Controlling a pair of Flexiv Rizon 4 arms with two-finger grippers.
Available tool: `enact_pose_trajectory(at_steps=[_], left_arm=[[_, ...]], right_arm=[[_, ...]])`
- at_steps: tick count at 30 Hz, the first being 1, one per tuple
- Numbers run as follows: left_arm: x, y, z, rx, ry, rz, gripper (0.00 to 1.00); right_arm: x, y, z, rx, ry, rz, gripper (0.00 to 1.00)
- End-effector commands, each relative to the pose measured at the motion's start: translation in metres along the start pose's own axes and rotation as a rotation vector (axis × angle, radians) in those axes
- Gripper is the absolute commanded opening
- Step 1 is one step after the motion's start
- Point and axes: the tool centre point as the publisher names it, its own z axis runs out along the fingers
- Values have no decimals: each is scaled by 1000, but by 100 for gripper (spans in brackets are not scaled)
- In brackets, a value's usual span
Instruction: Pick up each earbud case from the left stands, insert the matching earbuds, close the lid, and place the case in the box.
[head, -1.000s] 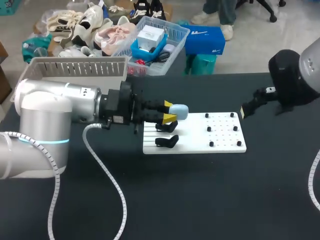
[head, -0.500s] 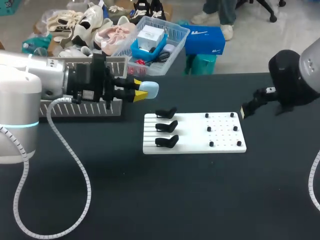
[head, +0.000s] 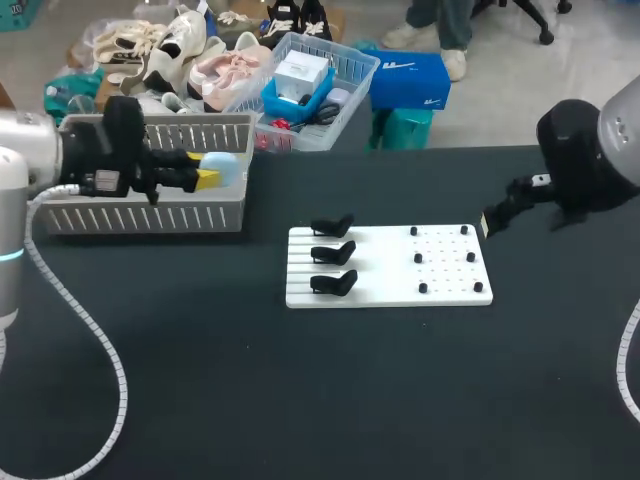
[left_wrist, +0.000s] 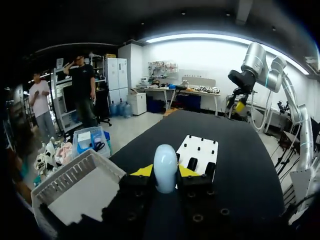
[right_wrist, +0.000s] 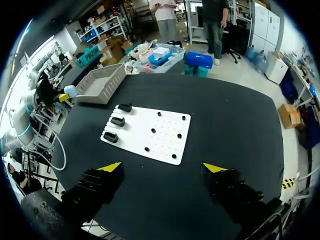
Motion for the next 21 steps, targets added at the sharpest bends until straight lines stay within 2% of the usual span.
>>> enact_pose_trajectory(at_steps=[1,5,13,21], left_arm=[[13,17,-6,-60,3,-30,0],[24,44,-3,-110,-2,-57,0],[33,94,11,-142,1,-77,0],[40,151,48,-134,58,-79,0]], right_arm=[[2,0,0,1,-6,1,100],[2,0,0,1,-6,1,100],[2,0,0,1,-6,1,100],[2,0,0,1,-6,1,100]])
